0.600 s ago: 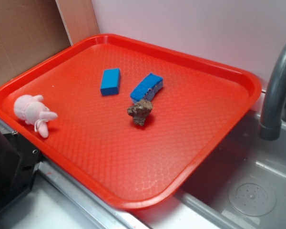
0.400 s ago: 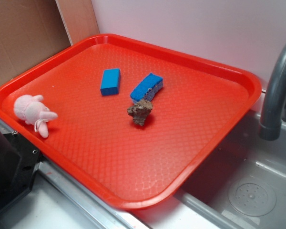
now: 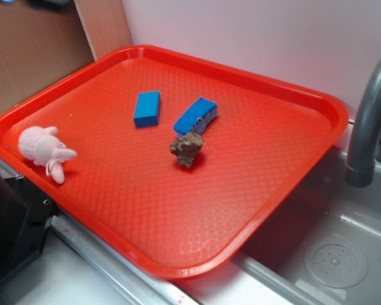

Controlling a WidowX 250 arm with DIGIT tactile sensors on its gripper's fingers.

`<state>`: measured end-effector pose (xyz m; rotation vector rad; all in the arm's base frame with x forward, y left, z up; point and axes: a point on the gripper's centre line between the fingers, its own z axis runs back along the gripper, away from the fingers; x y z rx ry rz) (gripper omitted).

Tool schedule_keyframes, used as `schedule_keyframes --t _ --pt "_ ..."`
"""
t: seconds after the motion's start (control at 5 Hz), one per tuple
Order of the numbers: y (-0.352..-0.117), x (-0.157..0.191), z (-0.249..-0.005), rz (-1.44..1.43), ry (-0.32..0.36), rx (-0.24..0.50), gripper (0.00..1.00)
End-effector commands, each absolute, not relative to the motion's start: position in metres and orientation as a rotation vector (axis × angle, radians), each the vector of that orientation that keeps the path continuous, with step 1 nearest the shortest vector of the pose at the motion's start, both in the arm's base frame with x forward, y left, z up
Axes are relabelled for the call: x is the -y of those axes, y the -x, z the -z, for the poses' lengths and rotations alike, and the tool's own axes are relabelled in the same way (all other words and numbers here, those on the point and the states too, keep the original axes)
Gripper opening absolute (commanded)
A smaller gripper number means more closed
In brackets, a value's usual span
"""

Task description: Grab the rock.

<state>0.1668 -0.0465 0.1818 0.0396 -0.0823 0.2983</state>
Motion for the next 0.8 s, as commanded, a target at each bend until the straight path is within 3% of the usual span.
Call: schedule_keyframes --t 0.0,0.4,0.6 --pt "-0.221 0.088 -0.134 -0.57 0.11 0.146 1.0" --pt "-0.238 0.099 -0.063 -0.487 0.103 0.02 1.0" --pt "-0.2 0.123 -0.026 -0.476 0.057 -0.046 1.0"
